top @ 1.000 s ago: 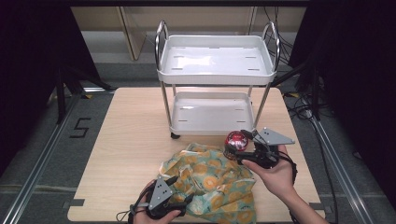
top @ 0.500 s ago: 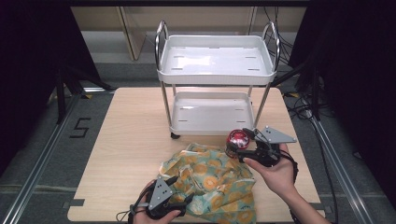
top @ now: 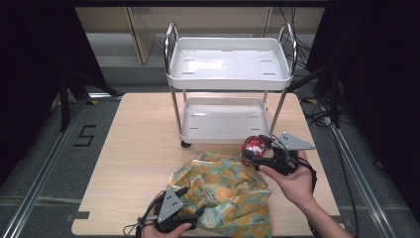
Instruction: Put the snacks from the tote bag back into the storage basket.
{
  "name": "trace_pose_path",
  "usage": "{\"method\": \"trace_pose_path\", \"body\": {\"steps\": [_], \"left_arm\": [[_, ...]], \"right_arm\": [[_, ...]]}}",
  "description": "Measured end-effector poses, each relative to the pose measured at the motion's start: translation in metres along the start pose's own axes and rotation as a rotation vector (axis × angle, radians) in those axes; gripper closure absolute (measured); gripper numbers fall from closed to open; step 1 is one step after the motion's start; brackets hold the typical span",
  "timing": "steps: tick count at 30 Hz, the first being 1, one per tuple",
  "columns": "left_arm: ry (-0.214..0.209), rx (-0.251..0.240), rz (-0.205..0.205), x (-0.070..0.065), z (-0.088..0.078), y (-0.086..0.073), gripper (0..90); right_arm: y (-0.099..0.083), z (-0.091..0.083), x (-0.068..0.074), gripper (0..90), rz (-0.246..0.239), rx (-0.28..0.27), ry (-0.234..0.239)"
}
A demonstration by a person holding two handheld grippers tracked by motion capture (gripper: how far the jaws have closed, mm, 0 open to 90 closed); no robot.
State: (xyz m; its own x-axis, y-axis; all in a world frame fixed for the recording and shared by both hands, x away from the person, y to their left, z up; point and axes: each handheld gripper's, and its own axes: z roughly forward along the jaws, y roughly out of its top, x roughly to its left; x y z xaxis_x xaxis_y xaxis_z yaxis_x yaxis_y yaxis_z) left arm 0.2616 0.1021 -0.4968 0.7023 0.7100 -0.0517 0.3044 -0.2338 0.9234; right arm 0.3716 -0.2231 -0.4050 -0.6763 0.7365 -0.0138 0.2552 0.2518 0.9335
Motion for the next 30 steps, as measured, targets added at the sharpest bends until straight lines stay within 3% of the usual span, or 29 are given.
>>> {"method": "trace_pose_path", "body": {"steps": [2, 8, 10, 13, 14, 15, 25, 27, 30], "left_arm": [[0.004, -0.002, -0.023, -0.001, 0.0, 0.0, 22.2], [0.007, 0.003, -0.016, -0.001, 0.0, 0.0, 22.2], [0.007, 0.006, -0.015, -0.001, -0.001, 0.0, 22.2], [0.006, -0.004, -0.024, -0.001, 0.0, 0.0, 22.2], [0.009, -0.003, -0.023, -0.001, 0.0, 0.0, 22.2], [0.002, -0.004, 0.005, 0.001, 0.0, 0.0, 22.2], [0.003, -0.004, 0.004, 0.0, 0.0, 0.0, 22.2], [0.007, -0.005, -0.027, -0.001, 0.0, 0.0, 22.2], [0.001, -0.004, 0.006, 0.001, 0.0, 0.0, 22.2]], "right_arm": [[0.0, 0.0, 0.0, 27.2, 0.008, 0.002, -0.003], [-0.002, 0.0, -0.002, 27.2, 0.025, 0.006, -0.013], [0.0, 0.0, -0.005, 27.2, 0.007, 0.011, -0.006], [0.0, 0.001, -0.005, 27.2, 0.027, 0.004, -0.017], [0.001, 0.001, -0.007, 27.2, 0.008, -0.003, -0.019], [0.001, 0.001, -0.007, 27.2, 0.009, 0.009, -0.011], [0.003, 0.004, -0.008, 27.2, 0.033, 0.009, -0.017], [0.003, 0.005, -0.01, 27.2, 0.012, 0.001, -0.02], [0.003, 0.006, -0.01, 27.2, 0.038, 0.003, -0.02]]}}
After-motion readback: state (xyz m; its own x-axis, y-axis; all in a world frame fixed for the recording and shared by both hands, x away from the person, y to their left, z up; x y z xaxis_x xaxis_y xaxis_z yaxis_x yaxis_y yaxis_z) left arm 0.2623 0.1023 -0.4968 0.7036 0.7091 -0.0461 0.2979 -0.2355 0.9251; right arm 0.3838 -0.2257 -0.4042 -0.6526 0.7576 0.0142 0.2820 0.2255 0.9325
